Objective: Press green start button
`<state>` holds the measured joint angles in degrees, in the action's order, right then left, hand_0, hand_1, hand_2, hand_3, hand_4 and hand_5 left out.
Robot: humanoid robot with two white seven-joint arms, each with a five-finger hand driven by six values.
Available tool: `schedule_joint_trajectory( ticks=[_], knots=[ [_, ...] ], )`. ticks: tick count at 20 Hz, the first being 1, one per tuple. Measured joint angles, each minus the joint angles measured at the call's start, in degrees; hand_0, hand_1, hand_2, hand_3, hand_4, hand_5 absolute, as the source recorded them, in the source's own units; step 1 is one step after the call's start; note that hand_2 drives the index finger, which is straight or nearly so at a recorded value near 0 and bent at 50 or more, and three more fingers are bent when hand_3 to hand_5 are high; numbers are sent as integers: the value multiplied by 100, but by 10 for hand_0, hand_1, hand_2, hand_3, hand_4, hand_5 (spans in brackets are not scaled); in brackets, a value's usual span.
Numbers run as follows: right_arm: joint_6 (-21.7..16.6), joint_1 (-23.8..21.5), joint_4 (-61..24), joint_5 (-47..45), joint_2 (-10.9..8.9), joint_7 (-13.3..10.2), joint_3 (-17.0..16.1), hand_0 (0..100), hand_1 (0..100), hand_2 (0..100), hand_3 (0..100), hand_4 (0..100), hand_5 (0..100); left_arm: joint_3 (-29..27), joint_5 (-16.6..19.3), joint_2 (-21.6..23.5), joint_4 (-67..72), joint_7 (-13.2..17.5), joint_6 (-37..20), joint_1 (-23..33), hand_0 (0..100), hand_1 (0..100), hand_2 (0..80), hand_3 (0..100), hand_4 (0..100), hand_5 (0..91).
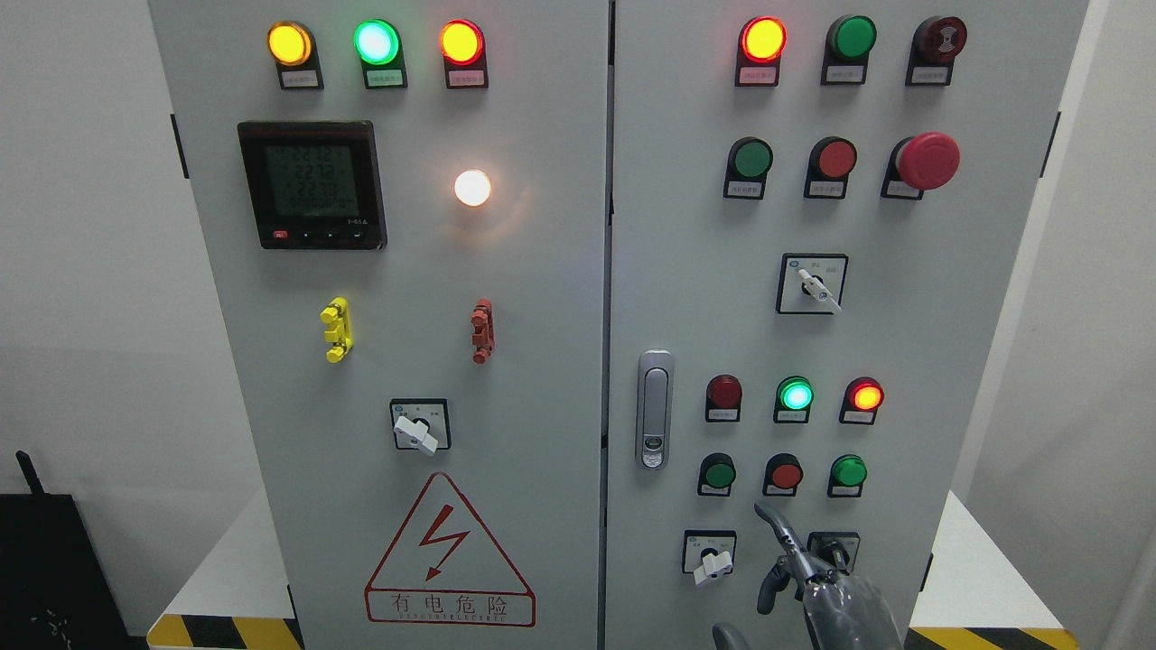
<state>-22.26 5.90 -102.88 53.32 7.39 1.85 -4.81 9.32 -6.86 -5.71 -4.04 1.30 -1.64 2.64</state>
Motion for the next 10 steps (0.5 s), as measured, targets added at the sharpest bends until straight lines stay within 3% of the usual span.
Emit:
schedule_joint_trajectory(
  ticks=[10],
  knots=[
    [37,258,258,230,9,-5,6,75,83,0,774,686,684,0,0,0,0,0,0,0,120,556,0,0,0,0]
  ],
)
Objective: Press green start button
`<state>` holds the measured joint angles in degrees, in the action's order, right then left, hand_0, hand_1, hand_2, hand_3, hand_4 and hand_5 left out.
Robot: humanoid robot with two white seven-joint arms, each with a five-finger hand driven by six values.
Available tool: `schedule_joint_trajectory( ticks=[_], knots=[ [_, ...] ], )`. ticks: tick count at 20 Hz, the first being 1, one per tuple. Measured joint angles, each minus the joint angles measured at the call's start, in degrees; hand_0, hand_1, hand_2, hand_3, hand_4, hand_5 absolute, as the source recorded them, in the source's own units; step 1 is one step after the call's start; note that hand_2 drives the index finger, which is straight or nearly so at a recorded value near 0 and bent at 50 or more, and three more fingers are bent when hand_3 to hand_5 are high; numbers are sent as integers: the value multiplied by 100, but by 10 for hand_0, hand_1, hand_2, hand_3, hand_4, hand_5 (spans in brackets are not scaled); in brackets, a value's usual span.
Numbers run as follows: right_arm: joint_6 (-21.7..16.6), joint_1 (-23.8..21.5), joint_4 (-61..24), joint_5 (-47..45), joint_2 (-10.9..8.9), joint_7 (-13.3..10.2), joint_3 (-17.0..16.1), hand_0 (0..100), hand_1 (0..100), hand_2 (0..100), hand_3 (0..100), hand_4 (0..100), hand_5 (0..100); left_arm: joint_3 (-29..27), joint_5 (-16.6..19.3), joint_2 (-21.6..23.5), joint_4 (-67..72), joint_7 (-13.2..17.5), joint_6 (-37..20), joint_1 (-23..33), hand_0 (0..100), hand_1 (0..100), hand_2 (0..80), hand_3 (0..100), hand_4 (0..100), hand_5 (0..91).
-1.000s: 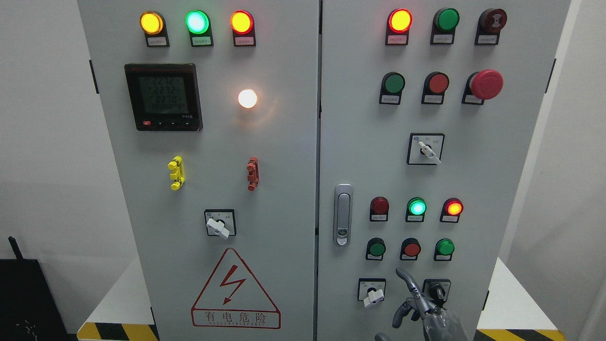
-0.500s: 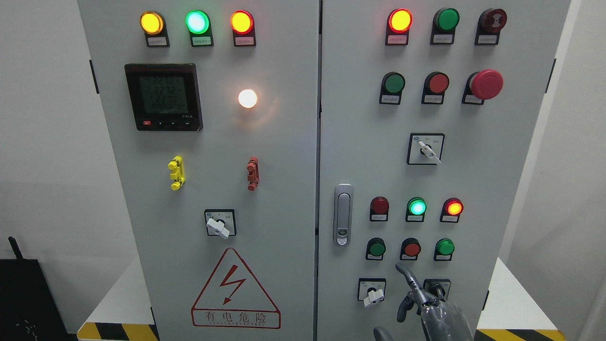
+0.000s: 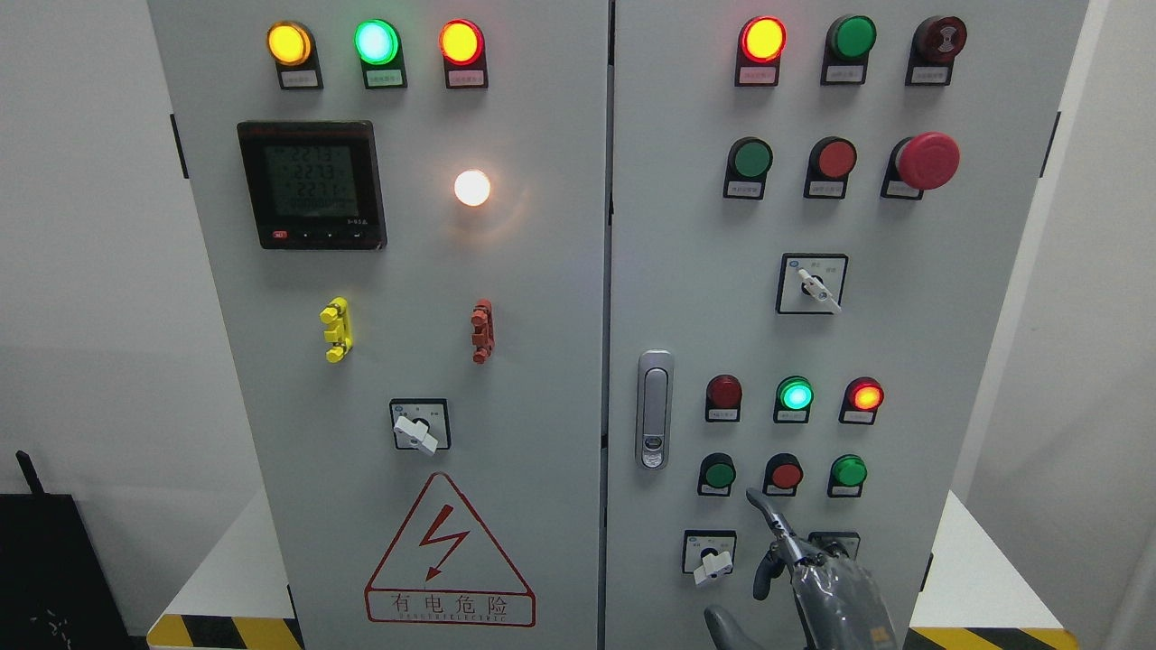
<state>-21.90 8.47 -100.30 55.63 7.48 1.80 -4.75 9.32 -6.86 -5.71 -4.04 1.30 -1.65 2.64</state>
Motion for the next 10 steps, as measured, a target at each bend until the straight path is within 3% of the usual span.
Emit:
schedule_joint_trajectory(
  ticks=[10],
  knots=[
    [25,194,205,50,6,-21,79,71,84,0,776,689,686,0,0,0,0,0,0,0,120,556,0,0,0,0]
  ],
)
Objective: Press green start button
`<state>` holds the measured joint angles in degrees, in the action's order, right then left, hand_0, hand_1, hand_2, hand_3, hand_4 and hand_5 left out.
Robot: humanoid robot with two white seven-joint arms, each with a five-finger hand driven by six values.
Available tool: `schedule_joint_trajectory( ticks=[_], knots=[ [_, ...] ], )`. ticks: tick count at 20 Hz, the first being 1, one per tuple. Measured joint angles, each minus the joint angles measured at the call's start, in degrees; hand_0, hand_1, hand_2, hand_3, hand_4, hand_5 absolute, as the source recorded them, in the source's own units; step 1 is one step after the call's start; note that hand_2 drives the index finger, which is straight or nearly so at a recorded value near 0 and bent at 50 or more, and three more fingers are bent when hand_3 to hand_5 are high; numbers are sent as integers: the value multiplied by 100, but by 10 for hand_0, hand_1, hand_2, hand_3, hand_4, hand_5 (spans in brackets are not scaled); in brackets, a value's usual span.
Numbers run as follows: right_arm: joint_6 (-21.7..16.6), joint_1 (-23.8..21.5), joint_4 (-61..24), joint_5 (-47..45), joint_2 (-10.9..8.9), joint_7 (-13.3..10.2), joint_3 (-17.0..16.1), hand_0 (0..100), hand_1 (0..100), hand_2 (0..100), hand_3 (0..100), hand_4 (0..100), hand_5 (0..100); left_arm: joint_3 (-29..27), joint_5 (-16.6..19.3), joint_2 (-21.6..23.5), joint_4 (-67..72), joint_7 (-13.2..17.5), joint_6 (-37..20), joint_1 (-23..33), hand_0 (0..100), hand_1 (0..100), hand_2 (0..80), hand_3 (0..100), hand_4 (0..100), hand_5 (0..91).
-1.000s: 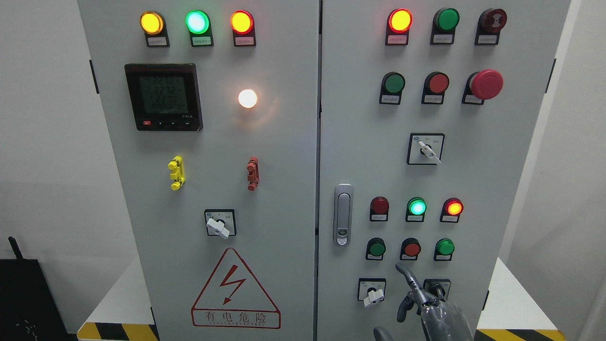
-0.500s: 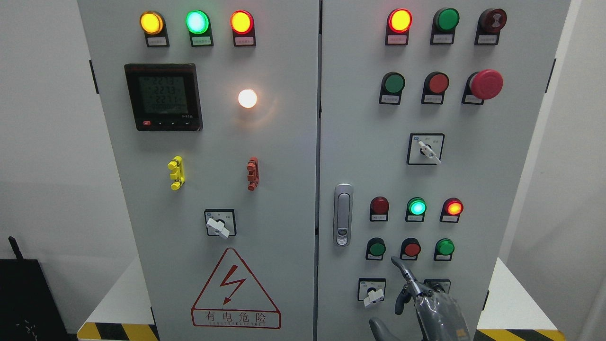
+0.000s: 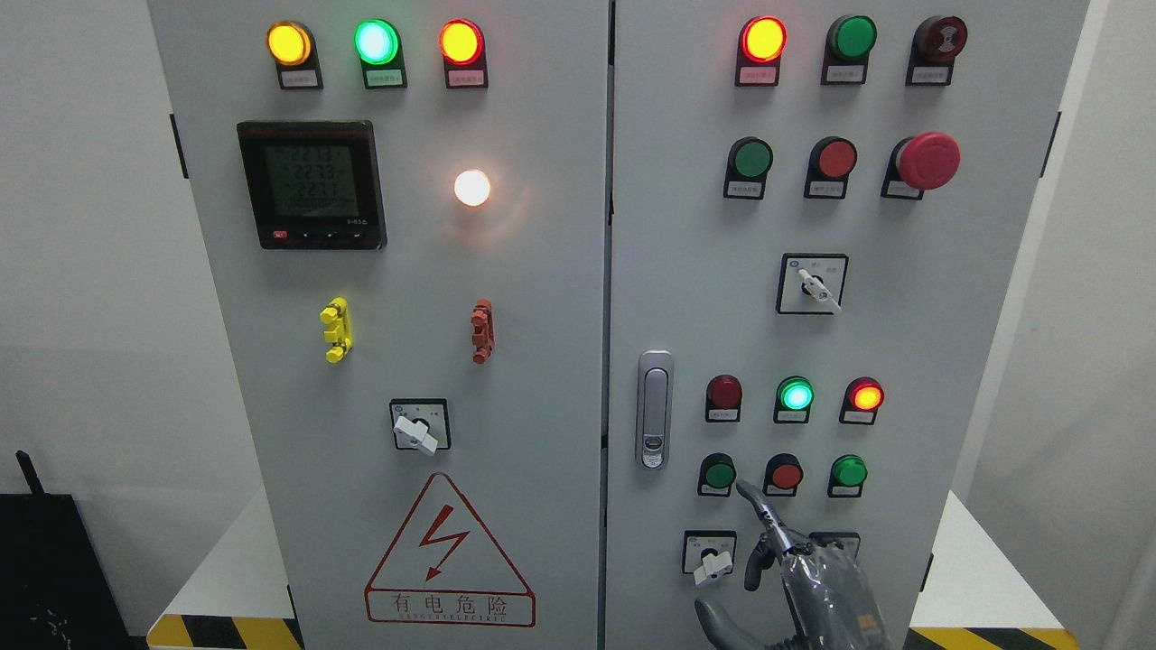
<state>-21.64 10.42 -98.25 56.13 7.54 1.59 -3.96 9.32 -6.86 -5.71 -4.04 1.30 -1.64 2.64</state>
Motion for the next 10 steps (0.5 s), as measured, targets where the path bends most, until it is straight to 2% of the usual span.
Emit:
schedule_joint_trajectory(
  ticks=[10],
  knots=[
    [1,185,231,43,4,27,43,66,84,0,776,688,685,0,0,0,0,0,0,0,120,556,0,0,0,0]
  ],
)
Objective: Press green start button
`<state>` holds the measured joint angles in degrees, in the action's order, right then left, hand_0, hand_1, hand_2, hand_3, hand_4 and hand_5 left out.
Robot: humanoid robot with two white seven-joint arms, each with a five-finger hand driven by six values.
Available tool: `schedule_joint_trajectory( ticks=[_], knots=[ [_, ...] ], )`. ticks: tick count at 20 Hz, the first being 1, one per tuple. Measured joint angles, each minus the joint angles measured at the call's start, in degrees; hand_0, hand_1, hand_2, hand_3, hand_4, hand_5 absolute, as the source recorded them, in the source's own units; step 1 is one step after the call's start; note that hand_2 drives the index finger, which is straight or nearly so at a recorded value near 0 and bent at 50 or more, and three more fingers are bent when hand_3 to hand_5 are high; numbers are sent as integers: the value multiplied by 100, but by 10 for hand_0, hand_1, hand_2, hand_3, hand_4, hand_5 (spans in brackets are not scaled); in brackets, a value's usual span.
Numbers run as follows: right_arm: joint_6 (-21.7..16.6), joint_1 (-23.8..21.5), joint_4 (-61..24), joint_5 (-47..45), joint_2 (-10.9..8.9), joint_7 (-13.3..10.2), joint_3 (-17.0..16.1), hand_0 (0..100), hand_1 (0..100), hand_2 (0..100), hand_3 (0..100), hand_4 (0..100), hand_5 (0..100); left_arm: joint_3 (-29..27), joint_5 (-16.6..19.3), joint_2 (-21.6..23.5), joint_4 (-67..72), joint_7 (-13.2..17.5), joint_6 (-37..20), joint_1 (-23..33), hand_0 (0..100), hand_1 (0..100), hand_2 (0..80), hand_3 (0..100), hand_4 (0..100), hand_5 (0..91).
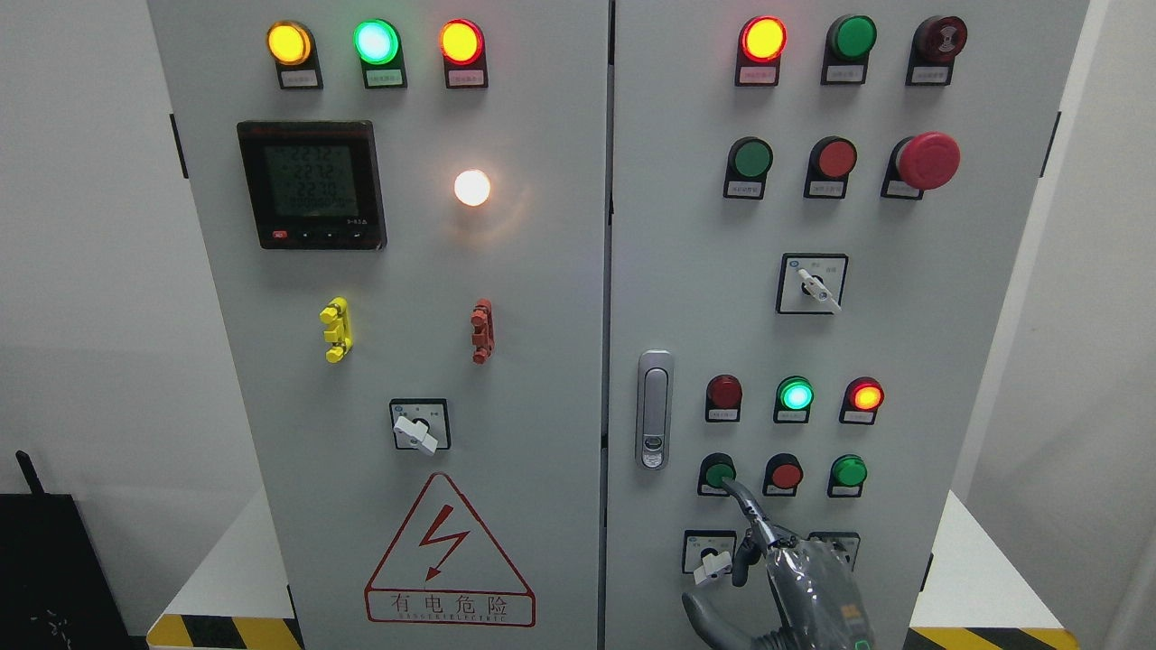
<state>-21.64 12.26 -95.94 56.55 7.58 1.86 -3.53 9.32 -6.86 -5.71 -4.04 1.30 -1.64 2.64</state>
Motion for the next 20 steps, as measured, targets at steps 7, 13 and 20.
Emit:
schedule_joint_trajectory(
  ticks=[7,13,20],
  knots=[
    [-9,87,134,9,3,6,10,65,85,0,775,687,684,0,0,0,0,0,0,0,120,556,0,0,0,0],
    [-12,118,210,12,5,3,10,64,85,0,776,686,683,0,0,0,1,0,0,0,120,556,0,0,0,0],
    [-15,129,245,-3,6,-58,8,63,85,0,775,684,679,0,0,0,1,0,0,2,120,556,0,0,0,0]
  ],
)
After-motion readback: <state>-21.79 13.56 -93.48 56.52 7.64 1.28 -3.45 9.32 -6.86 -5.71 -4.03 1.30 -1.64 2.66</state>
